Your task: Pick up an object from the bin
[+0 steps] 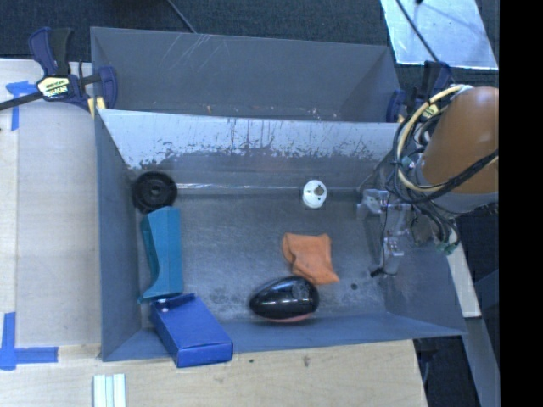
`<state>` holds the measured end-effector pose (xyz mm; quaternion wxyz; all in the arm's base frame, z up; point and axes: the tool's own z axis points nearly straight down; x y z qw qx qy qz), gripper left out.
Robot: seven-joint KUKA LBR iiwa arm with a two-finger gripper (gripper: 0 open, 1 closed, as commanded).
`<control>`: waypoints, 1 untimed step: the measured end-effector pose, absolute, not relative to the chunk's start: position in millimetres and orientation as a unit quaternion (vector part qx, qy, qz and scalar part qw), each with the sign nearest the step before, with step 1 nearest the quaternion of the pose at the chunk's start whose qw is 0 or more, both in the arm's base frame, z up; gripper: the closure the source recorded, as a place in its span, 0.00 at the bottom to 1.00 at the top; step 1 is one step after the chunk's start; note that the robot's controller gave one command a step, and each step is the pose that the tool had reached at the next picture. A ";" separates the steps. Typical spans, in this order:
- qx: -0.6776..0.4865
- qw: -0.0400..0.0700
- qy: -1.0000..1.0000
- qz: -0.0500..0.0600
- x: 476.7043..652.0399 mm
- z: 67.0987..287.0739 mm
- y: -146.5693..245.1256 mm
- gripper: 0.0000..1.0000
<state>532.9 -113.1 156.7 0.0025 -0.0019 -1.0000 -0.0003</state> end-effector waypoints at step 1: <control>0.000 -0.002 -1.000 0.000 534.6 161.4 -112.7 0.00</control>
Offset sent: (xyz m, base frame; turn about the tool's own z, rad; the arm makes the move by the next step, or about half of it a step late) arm 0.0149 0.0527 -0.0494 -0.1880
